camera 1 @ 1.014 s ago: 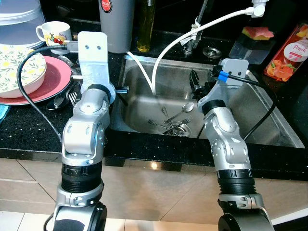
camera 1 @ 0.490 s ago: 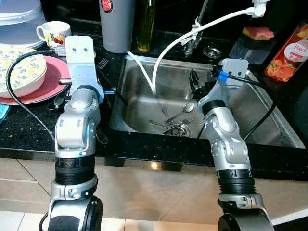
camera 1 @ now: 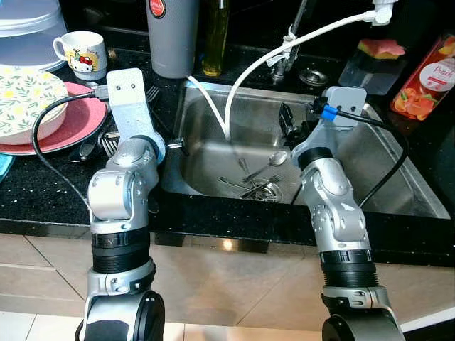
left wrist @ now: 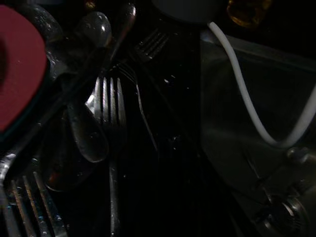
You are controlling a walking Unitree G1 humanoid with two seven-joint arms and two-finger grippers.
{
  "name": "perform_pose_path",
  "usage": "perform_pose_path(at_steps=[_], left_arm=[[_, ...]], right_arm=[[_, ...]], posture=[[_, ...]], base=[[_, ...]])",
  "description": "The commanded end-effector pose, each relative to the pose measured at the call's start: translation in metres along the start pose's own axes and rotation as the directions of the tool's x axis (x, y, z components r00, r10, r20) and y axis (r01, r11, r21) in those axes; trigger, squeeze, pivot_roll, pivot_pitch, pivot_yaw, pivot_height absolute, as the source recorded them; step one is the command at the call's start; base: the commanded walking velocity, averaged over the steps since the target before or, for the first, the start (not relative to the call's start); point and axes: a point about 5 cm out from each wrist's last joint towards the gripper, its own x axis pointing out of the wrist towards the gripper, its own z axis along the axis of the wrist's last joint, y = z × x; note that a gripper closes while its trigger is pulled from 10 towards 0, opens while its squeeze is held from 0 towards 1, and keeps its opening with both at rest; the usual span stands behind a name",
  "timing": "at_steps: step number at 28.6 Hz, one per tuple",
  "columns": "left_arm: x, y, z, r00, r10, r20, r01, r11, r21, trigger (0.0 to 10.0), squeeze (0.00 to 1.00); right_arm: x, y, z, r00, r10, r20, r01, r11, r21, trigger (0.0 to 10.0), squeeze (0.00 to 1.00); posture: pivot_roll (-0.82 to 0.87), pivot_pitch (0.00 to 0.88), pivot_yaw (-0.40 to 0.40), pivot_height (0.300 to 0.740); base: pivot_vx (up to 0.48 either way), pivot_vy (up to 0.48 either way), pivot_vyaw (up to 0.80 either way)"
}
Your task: Kitchen organization
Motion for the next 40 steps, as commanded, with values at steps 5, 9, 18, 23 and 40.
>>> perform_pose_path(at_steps=[5,9,18,23,40], left_arm=[[-0.005,0.006,0.003,0.994,0.072,0.086,-0.08,0.992,0.1,10.0,0.0],[-0.011,0.007,-0.003,0.993,0.091,0.07,-0.097,0.992,0.085,10.0,0.0],[-0.013,0.005,0.006,0.985,0.113,0.128,-0.123,0.99,0.073,10.0,0.0],[-0.012,0.011,0.011,0.975,0.148,0.163,-0.162,0.984,0.079,10.0,0.0],[0.013,0.021,0.006,0.994,0.09,0.058,-0.095,0.992,0.084,10.0,0.0]], right_arm=[[-0.002,-0.003,-0.004,1.0,-0.011,-0.012,0.011,1.0,0.008,10.0,0.0],[-0.001,-0.003,-0.004,1.0,-0.01,-0.01,0.01,1.0,0.009,10.0,0.0],[0.001,0.001,-0.004,1.0,0.002,-0.007,-0.002,1.0,0.013,10.0,0.0],[0.0,0.001,-0.004,1.0,0.001,-0.006,-0.001,1.0,0.012,10.0,0.0],[0.0,0.0,-0.005,1.0,-0.005,-0.007,0.005,1.0,0.014,10.0,0.0]], posture=[[0.24,0.084,-0.091,0.74],[0.25,0.081,-0.092,0.74],[0.25,0.066,-0.092,0.74],[0.26,0.065,-0.093,0.74],[0.25,0.084,-0.095,0.74]], base=[[0.0,0.0,0.0],[0.0,0.0,0.0],[0.0,0.0,0.0],[0.0,0.0,0.0],[0.0,0.0,0.0]])
